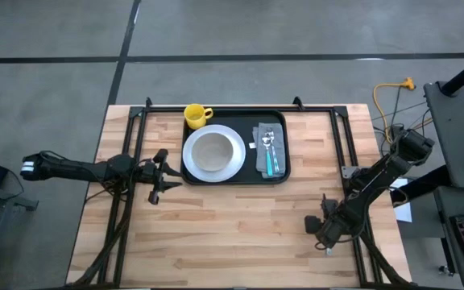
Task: Set up tray
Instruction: Put the blue knife on the gray napkin
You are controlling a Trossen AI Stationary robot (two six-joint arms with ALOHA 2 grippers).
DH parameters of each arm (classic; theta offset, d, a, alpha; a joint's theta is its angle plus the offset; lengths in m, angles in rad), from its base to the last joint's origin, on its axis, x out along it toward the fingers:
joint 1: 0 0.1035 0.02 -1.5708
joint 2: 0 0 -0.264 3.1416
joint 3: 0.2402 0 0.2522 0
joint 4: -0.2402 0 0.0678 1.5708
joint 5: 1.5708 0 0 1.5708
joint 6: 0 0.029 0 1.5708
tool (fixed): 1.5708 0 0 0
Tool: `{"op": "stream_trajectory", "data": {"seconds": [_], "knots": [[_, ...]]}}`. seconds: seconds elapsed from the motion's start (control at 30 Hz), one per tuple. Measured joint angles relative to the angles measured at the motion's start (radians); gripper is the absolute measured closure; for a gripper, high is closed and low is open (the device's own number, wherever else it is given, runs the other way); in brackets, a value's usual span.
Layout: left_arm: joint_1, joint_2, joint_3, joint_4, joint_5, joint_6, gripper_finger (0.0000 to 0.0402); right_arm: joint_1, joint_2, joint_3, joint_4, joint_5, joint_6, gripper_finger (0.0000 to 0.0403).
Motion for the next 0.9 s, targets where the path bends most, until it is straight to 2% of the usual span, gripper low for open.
{"op": "stream_trajectory", "data": {"seconds": [0.33, 0.7, 0.8, 0.9], "knots": [[0.0, 0.0, 0.0, 0.0, 0.0, 0.0, 0.0294, 0.0, 0.001, 0.002, 0.008, -0.001, 0.0, 0.0235], [0.0, 0.0, 0.0, 0.0, 0.0, 0.0, 0.0294, 0.0, 0.002, 0.009, 0.012, 0.002, 0.0, 0.0362], [0.0, 0.0, 0.0, 0.0, 0.0, 0.0, 0.0294, 0.0, 0.001, 0.009, 0.011, 0.007, 0.0, 0.0382], [0.0, 0.0, 0.0, 0.0, 0.0, 0.0, 0.0294, 0.0, -0.001, 0.009, 0.01, 0.019, 0.0, 0.0384]]}}
